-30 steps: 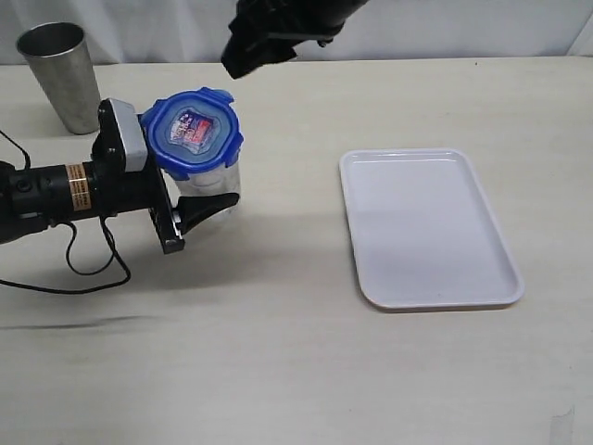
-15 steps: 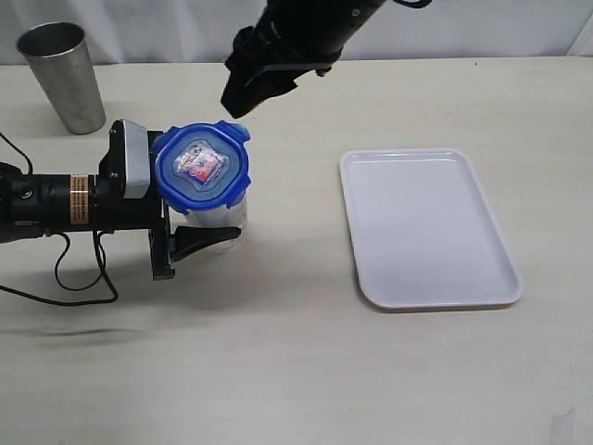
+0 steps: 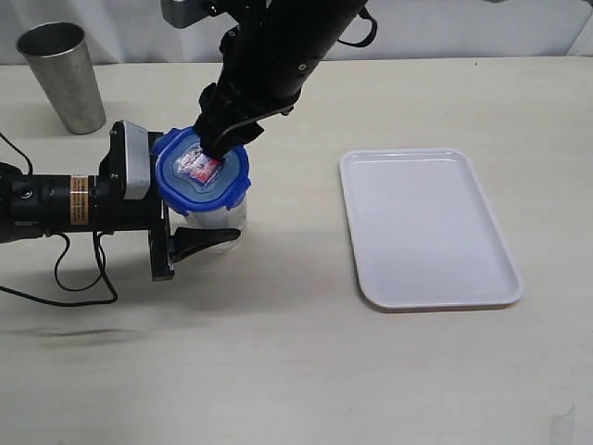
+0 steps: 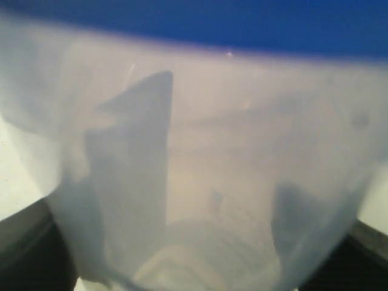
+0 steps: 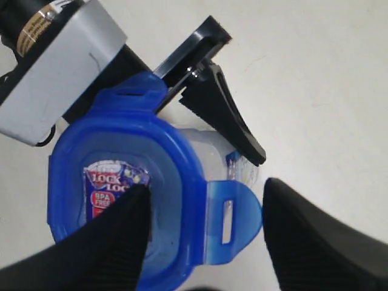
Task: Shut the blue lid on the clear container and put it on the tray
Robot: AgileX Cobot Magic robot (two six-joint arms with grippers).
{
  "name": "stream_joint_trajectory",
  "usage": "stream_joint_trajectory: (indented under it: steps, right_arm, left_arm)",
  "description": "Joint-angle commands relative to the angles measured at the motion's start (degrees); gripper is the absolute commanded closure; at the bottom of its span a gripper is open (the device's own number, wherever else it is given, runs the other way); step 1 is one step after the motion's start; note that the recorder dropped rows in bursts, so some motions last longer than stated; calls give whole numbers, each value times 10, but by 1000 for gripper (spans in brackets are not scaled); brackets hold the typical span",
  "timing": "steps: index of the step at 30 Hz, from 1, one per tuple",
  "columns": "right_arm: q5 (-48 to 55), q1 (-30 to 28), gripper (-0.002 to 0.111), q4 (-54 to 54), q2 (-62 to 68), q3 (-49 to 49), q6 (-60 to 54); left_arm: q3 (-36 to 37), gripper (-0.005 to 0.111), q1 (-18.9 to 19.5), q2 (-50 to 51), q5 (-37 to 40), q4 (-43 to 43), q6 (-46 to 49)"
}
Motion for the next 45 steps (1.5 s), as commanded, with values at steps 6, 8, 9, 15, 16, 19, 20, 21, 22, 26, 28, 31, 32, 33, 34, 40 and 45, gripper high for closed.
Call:
stream_joint_trajectory:
  steps: [6, 8, 9, 15, 16, 19, 20, 21, 22, 26, 28, 31, 32, 33, 34, 40, 45]
  right_arm:
    - [79, 0, 61, 9, 23, -2, 7]
    - [75, 0, 67, 33, 26, -2, -1]
    - [72, 0, 69, 43, 26, -2, -7]
    - [69, 0, 70, 47, 34, -2, -19]
    - [69, 0, 70, 46, 38, -2, -19]
    - [72, 0, 76, 54, 54, -2, -32]
    - [74, 0, 80, 61, 60, -2, -42]
    - [74, 0, 83, 67, 62, -2, -51]
    - [74, 0, 85, 74, 66, -2, -61]
    - [74, 0, 94, 100, 67, -2, -92]
    - [74, 0, 97, 101, 67, -2, -92]
    - [74, 0, 97, 102, 71, -2, -92]
    - [74, 0, 97, 108, 71, -2, -93]
    - [74, 0, 97, 111, 73, -2, -95]
    - [77, 0, 97, 123, 74, -2, -101]
    - [102, -1, 97, 180, 86, -2, -137]
    - [100, -5, 97, 158, 84, -2, -127]
  left_arm:
    - [1, 107, -2, -7, -23, -16, -4]
    - [1, 107, -2, -7, -23, -16, -5]
    - [1, 107, -2, -7, -23, -16, -5]
    - [1, 107, -2, -7, -23, -16, -5]
    - [1, 107, -2, -7, -23, -16, -5]
    - [1, 107, -2, -7, -23, -15, -5]
    - [1, 107, -2, -7, -23, -15, -6]
    - [1, 107, -2, -7, -23, -14, -8]
    - [1, 107, -2, -7, -23, -14, -8]
    - [1, 107, -2, -7, -23, -14, -8]
    - [1, 107, -2, -7, -23, -14, -8]
    - [1, 107, -2, -7, -23, -14, -8]
    - [1, 107, -2, -7, -23, -14, -9]
    - [1, 107, -2, -7, -23, -14, -16]
    - [1, 107, -2, -7, -23, -14, -20]
    - [1, 107, -2, -7, -23, -6, -22]
    - [1, 107, -2, -7, -23, -3, -22]
